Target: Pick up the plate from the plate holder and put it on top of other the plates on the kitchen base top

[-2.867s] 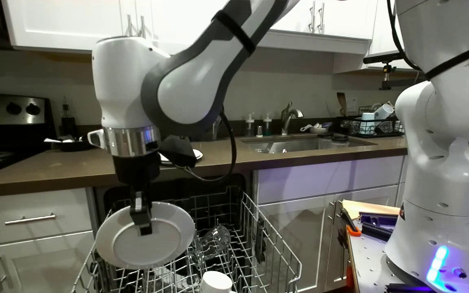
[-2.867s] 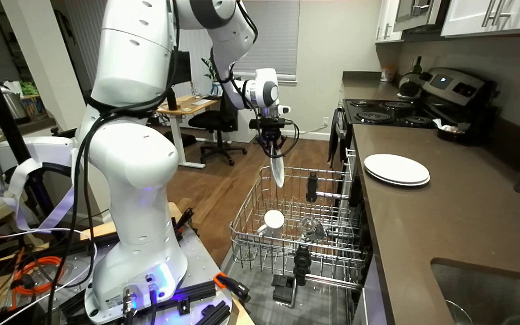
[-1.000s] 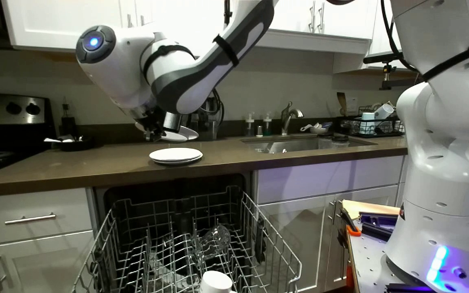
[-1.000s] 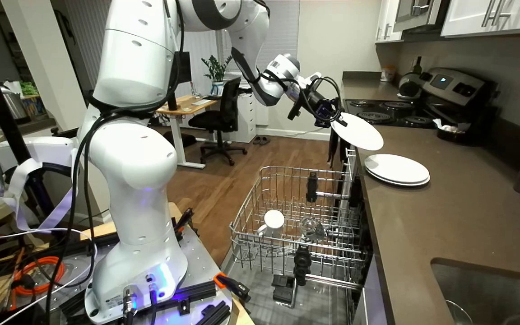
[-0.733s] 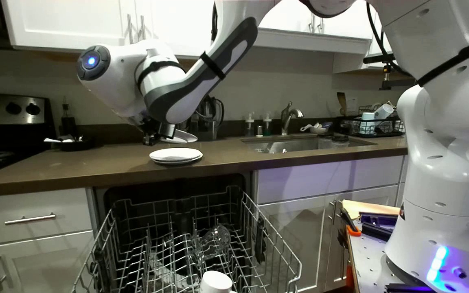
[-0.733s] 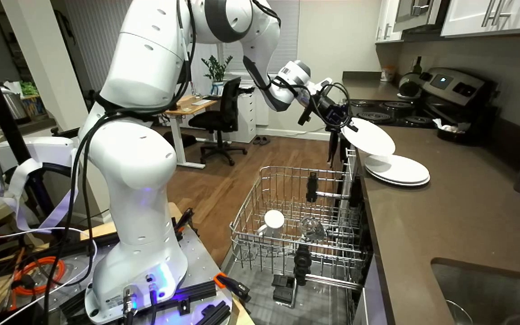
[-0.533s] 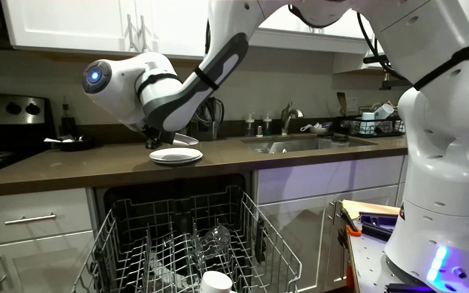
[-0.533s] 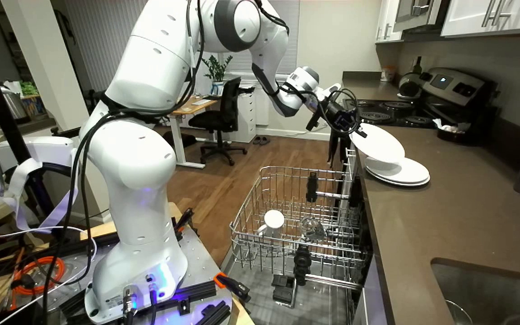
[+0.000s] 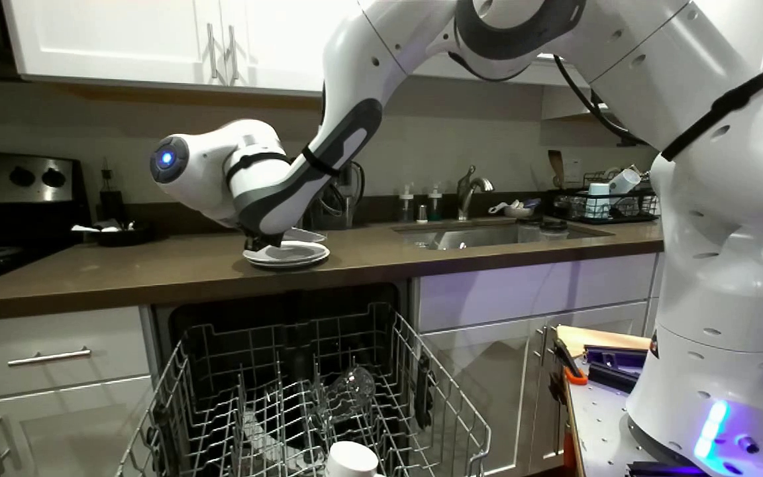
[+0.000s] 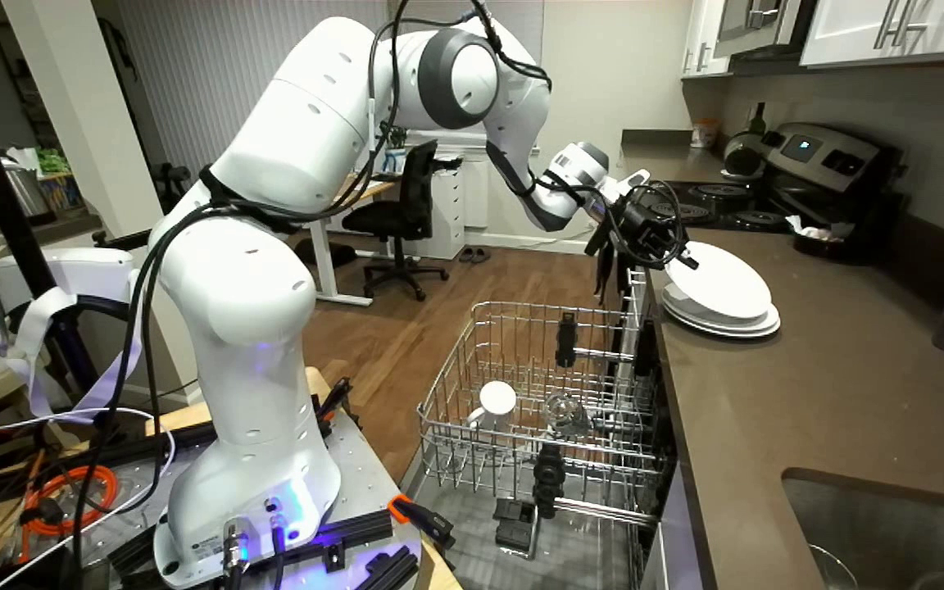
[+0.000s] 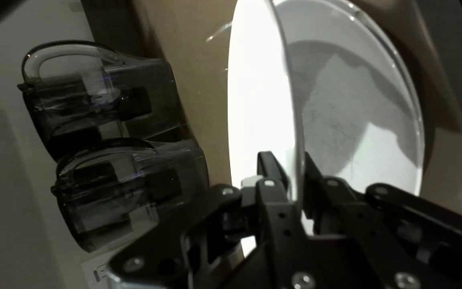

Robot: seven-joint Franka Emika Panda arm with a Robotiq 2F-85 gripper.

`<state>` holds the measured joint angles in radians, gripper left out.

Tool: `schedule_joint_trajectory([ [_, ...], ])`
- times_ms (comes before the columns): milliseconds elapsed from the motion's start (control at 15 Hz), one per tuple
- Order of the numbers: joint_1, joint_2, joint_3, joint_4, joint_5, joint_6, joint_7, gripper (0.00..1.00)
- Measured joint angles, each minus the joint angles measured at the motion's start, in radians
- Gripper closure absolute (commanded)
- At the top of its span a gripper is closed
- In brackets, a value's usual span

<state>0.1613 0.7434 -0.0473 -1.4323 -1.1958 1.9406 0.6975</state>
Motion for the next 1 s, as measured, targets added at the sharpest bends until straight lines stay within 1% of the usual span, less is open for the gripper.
schedule_joint_trajectory([
  [267,-0.007,0.060,-0.003,0.080,0.004,0.006,0.000,0.93],
  [533,-0.010,0.108,-0.005,0.135,0.007,0.010,-0.001,0.93],
  [1000,-0.015,0.129,-0.016,0.171,0.009,0.010,-0.002,0.93],
])
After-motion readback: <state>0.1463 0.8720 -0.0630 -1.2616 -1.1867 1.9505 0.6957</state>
